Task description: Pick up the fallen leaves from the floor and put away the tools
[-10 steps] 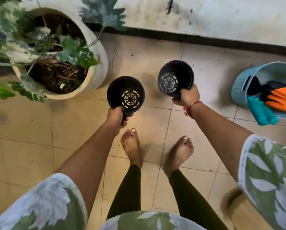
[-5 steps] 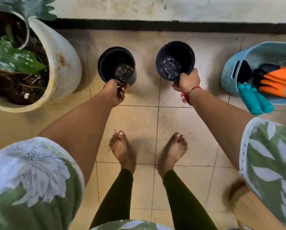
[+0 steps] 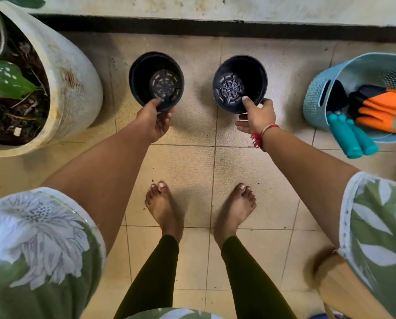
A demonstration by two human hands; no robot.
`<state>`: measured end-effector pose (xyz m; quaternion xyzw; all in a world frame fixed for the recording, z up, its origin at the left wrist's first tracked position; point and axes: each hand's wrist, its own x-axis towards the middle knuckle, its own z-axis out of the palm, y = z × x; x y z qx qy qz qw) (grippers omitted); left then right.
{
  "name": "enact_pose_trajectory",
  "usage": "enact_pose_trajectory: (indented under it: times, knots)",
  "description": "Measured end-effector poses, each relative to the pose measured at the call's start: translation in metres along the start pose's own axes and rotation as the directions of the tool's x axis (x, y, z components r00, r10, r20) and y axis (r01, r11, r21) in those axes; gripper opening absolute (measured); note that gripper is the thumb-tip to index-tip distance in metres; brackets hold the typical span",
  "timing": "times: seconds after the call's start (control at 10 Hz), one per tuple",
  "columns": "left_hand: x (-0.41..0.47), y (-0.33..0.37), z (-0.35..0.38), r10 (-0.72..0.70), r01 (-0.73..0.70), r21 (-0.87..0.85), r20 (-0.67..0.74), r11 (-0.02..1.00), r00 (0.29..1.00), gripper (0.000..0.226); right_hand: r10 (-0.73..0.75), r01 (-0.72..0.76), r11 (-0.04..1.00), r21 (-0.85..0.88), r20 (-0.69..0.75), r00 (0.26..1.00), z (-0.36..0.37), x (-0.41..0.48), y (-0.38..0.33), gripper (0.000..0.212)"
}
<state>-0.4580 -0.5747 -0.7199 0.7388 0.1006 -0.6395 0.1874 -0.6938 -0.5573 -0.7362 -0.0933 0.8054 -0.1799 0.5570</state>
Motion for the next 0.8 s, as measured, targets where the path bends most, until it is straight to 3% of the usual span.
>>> enact_pose_trajectory:
  times: [0.1,0.2,0.3,0.4,0.5,0.6,0.7,0.8]
  knots:
    - [-0.006,-0.006,-0.009,0.026,-0.031,-0.089,-0.049,0.996,0.998,0.03,0.032,-0.029,0.997,0.077,-0.045,0.998,-0.003,-0.006,0.005,0.054]
    - [-0.009,-0.008,-0.011,0.096,-0.104,-0.083,-0.092,0.991,0.991,0.022,0.008,0.0,0.994,0.113,-0.074,0.997,0.002,-0.011,0.003,0.035]
    - [-0.011,-0.004,-0.003,0.15,-0.16,-0.08,-0.121,0.984,0.981,0.02,-0.117,0.117,0.993,-0.011,-0.152,0.981,0.007,-0.005,-0.003,0.014]
    - [-0.012,-0.002,0.005,0.169,-0.181,-0.079,-0.143,0.98,0.975,0.018,-0.19,0.169,0.977,-0.129,-0.173,0.966,0.01,0.001,-0.011,0.012]
    - [-0.016,-0.004,0.005,0.161,-0.175,-0.094,-0.136,0.98,0.977,0.014,-0.146,0.135,0.987,-0.085,-0.138,0.98,0.01,-0.002,-0.012,0.016]
    - [-0.027,-0.007,-0.001,0.143,-0.161,-0.12,-0.15,0.98,0.978,0.022,-0.107,0.095,0.992,-0.081,-0.159,0.982,0.007,-0.016,-0.007,0.041]
    - [-0.047,-0.011,-0.012,0.116,-0.157,-0.191,-0.208,0.969,0.971,0.025,-0.249,0.209,0.959,-0.191,-0.217,0.944,-0.001,-0.045,-0.006,0.045]
    - [-0.072,-0.022,-0.024,0.116,-0.194,-0.248,-0.3,0.949,0.947,0.019,-0.349,0.303,0.924,-0.231,-0.194,0.917,-0.009,-0.089,-0.009,0.032]
